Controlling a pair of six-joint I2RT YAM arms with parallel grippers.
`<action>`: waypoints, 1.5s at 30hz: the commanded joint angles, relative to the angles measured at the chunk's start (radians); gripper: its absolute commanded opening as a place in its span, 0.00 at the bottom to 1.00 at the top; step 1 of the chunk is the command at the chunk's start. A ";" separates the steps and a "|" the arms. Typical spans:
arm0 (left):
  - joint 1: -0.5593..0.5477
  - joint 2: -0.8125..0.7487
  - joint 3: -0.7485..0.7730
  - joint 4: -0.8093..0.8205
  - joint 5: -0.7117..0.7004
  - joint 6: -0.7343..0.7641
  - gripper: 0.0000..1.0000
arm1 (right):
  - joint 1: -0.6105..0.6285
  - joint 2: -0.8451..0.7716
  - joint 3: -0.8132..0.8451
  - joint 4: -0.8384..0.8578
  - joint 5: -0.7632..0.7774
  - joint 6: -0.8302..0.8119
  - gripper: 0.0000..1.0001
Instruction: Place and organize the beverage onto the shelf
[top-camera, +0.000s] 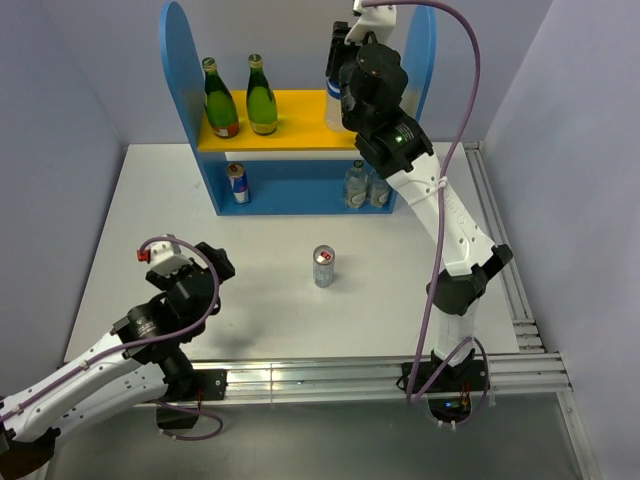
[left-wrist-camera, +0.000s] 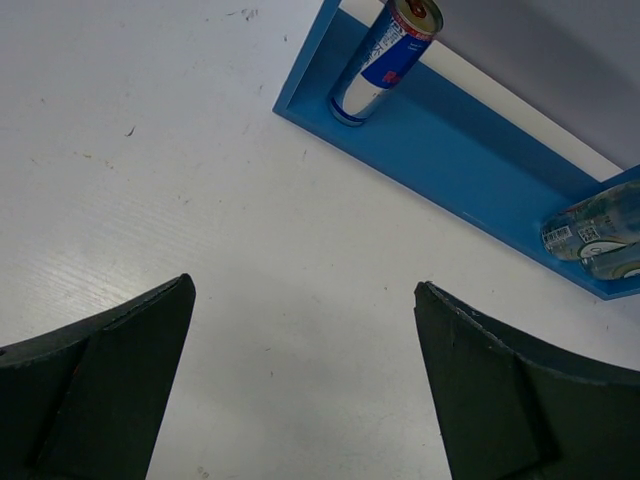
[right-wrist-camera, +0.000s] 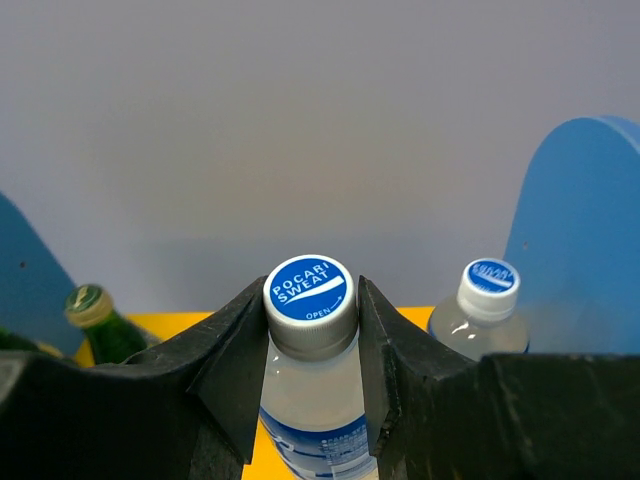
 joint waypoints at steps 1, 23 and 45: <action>-0.004 0.002 0.002 0.020 -0.002 0.002 0.98 | -0.029 -0.018 0.042 0.233 -0.043 -0.006 0.00; -0.004 0.022 0.010 0.012 -0.008 -0.003 0.98 | -0.121 -0.008 -0.211 0.299 -0.080 0.089 0.00; -0.004 0.016 0.007 0.015 -0.008 -0.001 0.98 | -0.025 -0.219 -0.371 0.282 0.012 0.178 1.00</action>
